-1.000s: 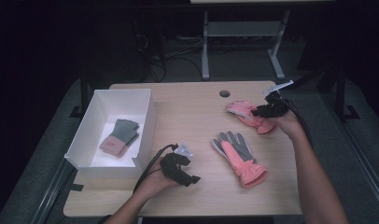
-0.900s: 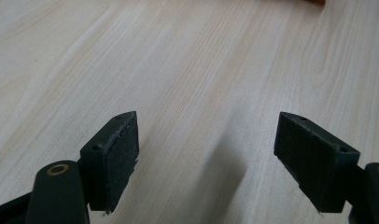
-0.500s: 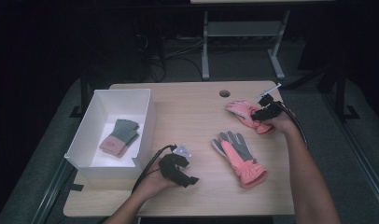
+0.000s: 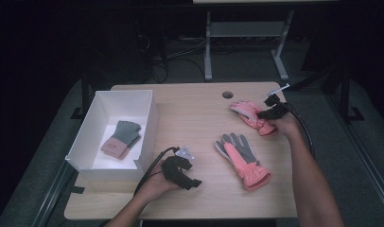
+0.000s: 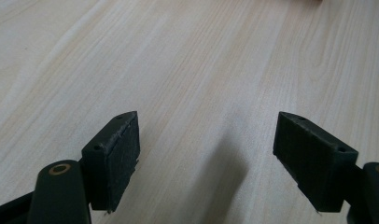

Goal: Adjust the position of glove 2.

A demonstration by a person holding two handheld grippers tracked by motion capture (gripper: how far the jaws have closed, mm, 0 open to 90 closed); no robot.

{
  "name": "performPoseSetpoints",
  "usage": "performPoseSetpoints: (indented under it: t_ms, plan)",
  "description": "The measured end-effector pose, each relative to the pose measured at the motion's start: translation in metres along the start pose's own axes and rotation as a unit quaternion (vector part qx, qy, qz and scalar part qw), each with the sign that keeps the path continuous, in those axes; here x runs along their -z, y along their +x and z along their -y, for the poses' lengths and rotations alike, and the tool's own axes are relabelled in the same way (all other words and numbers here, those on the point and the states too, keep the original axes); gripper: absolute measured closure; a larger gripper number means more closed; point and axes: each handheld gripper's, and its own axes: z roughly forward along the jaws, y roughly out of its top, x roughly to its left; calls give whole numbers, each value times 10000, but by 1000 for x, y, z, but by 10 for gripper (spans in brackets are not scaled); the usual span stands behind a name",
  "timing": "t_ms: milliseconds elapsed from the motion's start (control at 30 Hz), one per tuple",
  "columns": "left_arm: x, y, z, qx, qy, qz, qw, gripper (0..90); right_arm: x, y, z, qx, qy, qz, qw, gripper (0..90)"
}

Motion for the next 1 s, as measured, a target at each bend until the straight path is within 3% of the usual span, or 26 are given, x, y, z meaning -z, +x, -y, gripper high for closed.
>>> performPoseSetpoints:
  t_ms: [467,700,933,1000]
  plan:
    - [3,1,1,-6,-56,-43,10000,218,56,14,-1,-185,-457,8,9988,900]
    - [4,-1,1,-24,-102,-61,9999,217,81,30,17,-318,-554,-59,9979,900]
    - [3,-1,1,-40,-141,-96,9998,217,103,52,37,-230,-727,-104,9970,900]
    - [3,-1,1,-46,-155,-110,9998,217,111,57,44,-320,-797,-164,9962,900]
